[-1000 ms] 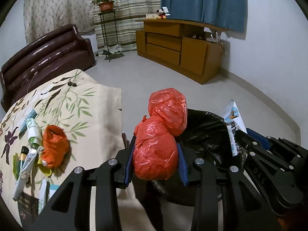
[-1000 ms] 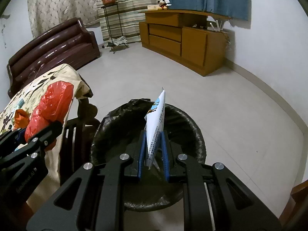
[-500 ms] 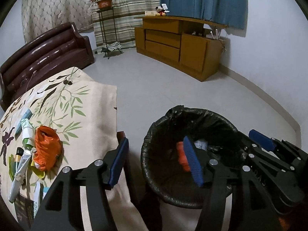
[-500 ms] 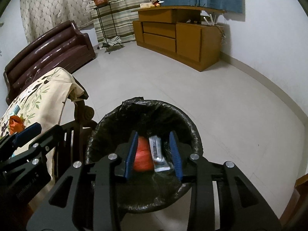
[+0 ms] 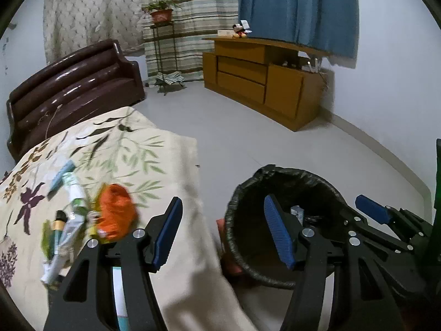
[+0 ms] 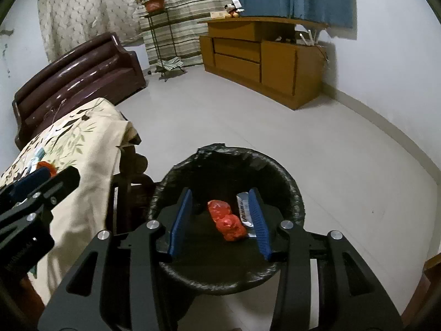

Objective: Collect trash
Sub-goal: 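Move both tools back over the trash on the bed, then grasp the white-and-teal toothpaste tube with the right gripper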

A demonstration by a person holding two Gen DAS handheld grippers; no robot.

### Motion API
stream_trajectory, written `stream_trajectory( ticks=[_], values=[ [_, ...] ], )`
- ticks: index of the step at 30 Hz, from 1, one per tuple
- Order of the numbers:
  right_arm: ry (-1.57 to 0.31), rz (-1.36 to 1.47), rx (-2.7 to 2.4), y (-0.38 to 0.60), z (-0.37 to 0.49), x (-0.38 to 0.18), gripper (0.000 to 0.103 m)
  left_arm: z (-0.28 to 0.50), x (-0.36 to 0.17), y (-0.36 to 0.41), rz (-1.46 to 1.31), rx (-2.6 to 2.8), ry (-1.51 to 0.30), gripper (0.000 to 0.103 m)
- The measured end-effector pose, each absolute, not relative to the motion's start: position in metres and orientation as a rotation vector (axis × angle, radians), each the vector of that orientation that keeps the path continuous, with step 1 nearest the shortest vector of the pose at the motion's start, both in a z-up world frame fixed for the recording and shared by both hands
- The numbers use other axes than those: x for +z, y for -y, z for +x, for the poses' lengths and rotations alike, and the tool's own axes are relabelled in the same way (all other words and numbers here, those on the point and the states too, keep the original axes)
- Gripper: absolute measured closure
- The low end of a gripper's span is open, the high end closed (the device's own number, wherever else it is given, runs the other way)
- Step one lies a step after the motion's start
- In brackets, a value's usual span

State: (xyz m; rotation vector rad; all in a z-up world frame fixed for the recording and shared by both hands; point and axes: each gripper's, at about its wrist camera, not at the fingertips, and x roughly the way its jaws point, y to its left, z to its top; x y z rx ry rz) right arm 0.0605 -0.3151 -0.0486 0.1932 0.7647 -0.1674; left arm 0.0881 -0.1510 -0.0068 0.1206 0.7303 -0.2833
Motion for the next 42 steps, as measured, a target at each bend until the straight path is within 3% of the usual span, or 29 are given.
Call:
stream_trajectory(
  ticks=[27,42],
  values=[
    [-0.772,0.046,0.091,0.152,0.043,-0.019,0.061,0.046,-0.003,-0.058,-0.012,0.058,-0.744,0.039],
    [-0.843,-0.030,0.169,0.085,0.034,-0.041,0.061,0.028,-0.021,-0.103,-0.074,0.098,-0.776,0.037]
  ],
)
